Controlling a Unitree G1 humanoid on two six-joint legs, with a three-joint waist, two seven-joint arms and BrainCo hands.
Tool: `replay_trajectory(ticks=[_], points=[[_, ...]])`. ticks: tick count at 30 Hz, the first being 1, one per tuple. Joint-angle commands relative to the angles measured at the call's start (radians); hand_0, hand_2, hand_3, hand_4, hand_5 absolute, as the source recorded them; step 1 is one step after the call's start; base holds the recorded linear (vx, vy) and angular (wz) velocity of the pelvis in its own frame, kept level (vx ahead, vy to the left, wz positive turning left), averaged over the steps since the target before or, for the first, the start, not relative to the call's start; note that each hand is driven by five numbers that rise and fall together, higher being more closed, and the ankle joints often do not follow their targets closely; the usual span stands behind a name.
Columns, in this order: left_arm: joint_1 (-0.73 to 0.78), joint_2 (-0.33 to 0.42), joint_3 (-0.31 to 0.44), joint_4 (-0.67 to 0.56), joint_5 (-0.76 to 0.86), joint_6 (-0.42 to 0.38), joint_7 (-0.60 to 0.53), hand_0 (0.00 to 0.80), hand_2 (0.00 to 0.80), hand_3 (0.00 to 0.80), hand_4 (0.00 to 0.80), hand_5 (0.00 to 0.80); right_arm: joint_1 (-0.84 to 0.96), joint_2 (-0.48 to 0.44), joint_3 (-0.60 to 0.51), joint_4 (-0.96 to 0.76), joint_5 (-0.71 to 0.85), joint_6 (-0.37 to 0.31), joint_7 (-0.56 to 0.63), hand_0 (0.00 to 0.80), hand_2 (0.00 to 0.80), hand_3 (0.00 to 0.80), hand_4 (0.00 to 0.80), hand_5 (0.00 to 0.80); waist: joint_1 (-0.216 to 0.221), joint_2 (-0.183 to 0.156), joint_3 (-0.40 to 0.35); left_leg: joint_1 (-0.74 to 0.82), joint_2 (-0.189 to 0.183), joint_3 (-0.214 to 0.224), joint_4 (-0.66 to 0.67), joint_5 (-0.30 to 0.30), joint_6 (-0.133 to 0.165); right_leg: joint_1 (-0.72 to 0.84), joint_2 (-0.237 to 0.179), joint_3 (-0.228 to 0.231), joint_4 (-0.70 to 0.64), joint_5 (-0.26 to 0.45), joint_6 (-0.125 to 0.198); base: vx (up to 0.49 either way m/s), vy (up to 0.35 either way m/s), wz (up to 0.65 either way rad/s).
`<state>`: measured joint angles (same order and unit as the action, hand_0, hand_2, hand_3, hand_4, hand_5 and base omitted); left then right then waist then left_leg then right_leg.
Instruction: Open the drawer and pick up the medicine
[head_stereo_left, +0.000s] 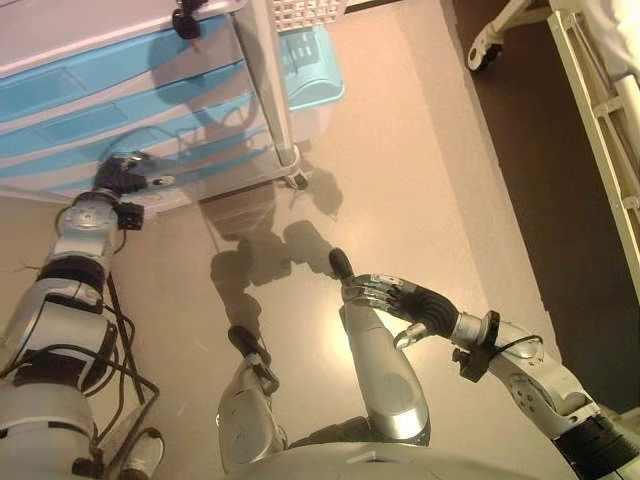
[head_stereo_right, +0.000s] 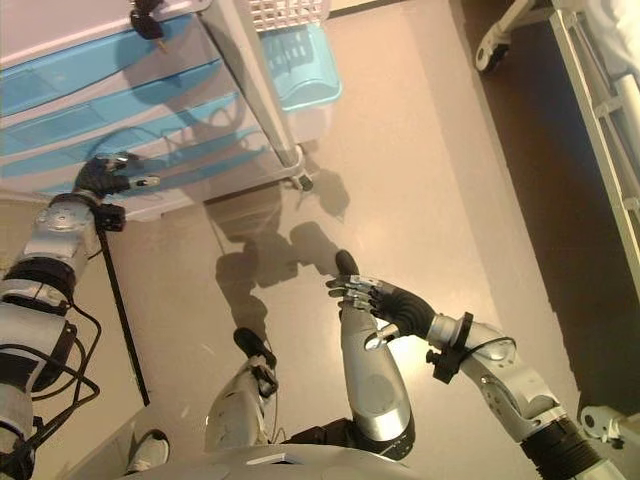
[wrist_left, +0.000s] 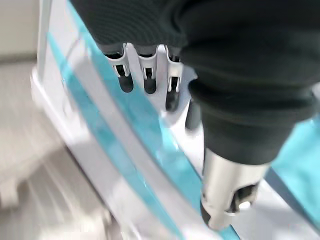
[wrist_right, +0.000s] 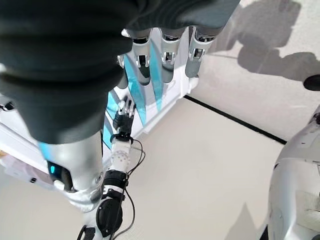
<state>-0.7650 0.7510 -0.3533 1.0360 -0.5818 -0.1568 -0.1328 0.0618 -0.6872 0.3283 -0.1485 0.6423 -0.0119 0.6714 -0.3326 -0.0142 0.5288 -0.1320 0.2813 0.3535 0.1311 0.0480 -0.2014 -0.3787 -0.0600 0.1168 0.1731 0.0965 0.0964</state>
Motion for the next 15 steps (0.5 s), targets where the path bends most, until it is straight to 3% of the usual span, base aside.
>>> replay_trajectory(ticks=[1, 4, 8, 15], points=[[0.106, -0.016, 0.088, -0.096, -0.112, 0.004, -0.108, 0.000, 0.000, 0.000, 0.000, 0.000, 0.001, 0.053, -0.001, -0.007, -0.015, 0.002, -0.055, 0.000, 0.000, 0.000, 0.000, 0.000, 0.015, -0.046, -0.009, -0.026, -0.006, -0.028, 0.198, -0.056, 0.057, 0.050, 0.004, -0.054, 0.009, -0.067, -0.002, -0.008, -0.009, 0.18], [0.247, -0.112, 0.085, -0.162, -0.116, 0.003, -0.177, 0.000, 0.000, 0.000, 0.000, 0.000, -0.011, 0.080, 0.004, 0.037, -0.033, 0.030, -0.098, 0.000, 0.000, 0.000, 0.000, 0.000, 0.040, -0.033, -0.024, 0.009, -0.017, -0.031, 0.163, -0.056, 0.063, 0.094, -0.010, -0.068, -0.020, -0.061, 0.000, 0.004, 0.001, 0.19], [0.406, -0.227, 0.073, -0.244, -0.157, 0.072, -0.221, 0.000, 0.000, 0.000, 0.000, 0.000, -0.019, 0.115, 0.014, 0.113, -0.056, 0.087, -0.200, 0.000, 0.000, 0.000, 0.000, 0.000, 0.073, -0.017, -0.052, 0.054, -0.035, -0.037, 0.114, -0.057, 0.073, 0.147, -0.029, -0.088, -0.055, -0.053, 0.006, 0.023, 0.022, 0.22], [0.627, -0.370, 0.066, -0.253, -0.170, 0.168, -0.322, 0.000, 0.000, 0.000, 0.000, 0.000, -0.010, 0.212, 0.041, 0.328, -0.121, 0.176, -0.297, 0.000, 0.000, 0.000, 0.000, 0.000, 0.141, -0.001, -0.125, 0.117, -0.084, -0.064, 0.015, -0.066, 0.092, 0.228, -0.068, -0.139, -0.106, -0.042, 0.015, 0.035, 0.048, 0.25]])
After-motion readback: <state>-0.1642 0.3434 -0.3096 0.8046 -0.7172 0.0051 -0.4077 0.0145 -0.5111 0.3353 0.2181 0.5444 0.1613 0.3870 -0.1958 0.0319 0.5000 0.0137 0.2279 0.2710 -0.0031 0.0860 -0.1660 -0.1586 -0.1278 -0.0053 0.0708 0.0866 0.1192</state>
